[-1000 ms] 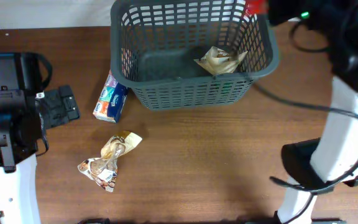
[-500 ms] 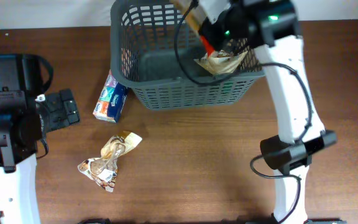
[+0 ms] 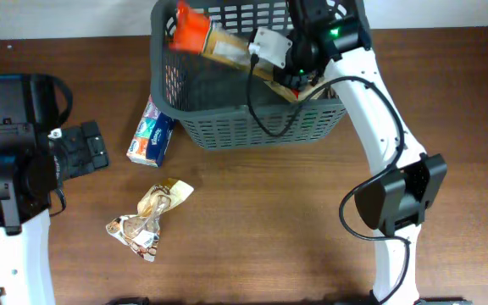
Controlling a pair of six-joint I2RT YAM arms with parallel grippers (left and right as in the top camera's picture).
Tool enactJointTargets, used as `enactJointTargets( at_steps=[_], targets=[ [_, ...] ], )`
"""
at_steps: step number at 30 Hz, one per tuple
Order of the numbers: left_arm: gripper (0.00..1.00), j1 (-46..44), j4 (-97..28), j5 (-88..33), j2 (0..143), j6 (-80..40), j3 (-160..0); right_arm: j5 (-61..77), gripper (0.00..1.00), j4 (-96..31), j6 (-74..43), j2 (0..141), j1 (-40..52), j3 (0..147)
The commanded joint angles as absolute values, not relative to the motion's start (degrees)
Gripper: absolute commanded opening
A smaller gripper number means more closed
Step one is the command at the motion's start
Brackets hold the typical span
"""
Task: Pack container
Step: 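Lift the pasta packet and carry it over the basket, then drop the pasta packet into the basket and withdraw the right gripper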
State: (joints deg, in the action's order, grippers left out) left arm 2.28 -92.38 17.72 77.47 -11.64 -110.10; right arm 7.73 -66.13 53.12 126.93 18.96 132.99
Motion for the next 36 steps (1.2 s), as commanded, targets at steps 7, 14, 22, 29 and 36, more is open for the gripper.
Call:
enactJointTargets(
  at_steps=[7, 14, 22, 29, 36],
  targets=[
    [0.99, 2.5, -92.5, 17.3, 77.7, -12.2, -110.3, 9.8, 0.04, -63.2, 59.9, 124.1, 15.6, 129.2],
    [0.99, 2.5, -92.5, 17.3, 77.7, -12.2, -110.3, 9.8, 0.04, -63.2, 63.7, 124.1, 15.3, 128.4],
    [0.99, 2.5, -92.5, 17.3, 77.7, -12.2, -110.3, 9.8, 0.19, -63.1, 63.6, 124.1, 15.4, 128.4],
    [0.99, 2.5, -92.4, 17.3, 77.7, -12.2, -110.3, 9.8, 0.99, -63.0, 63.6, 124.1, 15.4, 128.4],
    [0.99, 2.5, -92.4, 17.3, 77.7, -12.2, -110.3, 9.8, 0.99, -61.0, 60.9, 124.0, 15.5, 129.1]
  ],
)
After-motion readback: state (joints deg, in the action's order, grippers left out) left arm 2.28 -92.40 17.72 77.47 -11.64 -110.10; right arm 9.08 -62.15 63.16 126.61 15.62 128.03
